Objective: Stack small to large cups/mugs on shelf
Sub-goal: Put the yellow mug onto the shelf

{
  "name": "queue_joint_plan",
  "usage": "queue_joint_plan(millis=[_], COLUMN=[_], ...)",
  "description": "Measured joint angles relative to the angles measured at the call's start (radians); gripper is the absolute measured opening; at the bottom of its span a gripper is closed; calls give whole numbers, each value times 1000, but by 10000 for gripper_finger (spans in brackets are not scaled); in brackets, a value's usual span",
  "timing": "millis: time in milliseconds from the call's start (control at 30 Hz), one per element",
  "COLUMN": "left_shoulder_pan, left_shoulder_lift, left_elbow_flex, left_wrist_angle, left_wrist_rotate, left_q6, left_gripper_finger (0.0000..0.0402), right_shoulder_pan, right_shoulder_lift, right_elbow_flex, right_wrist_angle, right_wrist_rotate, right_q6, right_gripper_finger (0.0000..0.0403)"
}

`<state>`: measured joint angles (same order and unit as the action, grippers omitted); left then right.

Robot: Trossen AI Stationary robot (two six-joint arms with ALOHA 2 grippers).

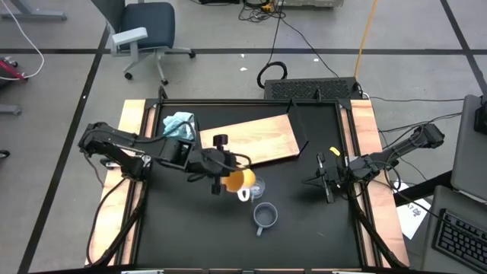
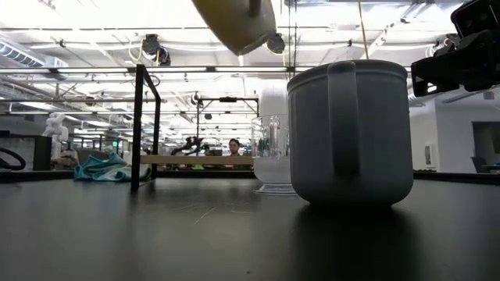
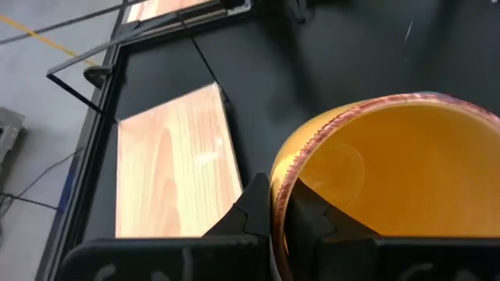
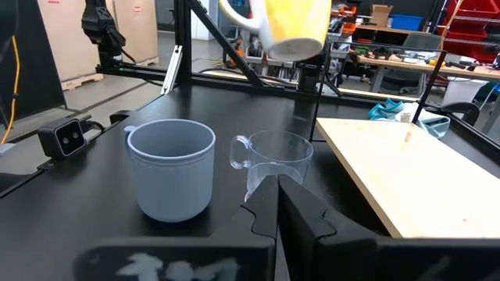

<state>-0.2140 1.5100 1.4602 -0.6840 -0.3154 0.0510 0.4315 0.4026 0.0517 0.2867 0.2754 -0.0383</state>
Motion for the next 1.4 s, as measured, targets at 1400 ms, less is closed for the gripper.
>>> queue_joint_plan(millis=[1400], left_shoulder_pan=[488], left_shoulder_lift=[-341], left_elbow_flex=[-377], left_wrist_angle=[197], left_wrist_rotate=[296], left_q6=[-13], left_gripper_finger=[14], right_shoulder_pan=[0], right_shoulder_lift=[1], right_elbow_flex=[0], right_wrist_angle=[31], right_wrist_rotate=[8], right_q6=[0], right_gripper_finger=[0])
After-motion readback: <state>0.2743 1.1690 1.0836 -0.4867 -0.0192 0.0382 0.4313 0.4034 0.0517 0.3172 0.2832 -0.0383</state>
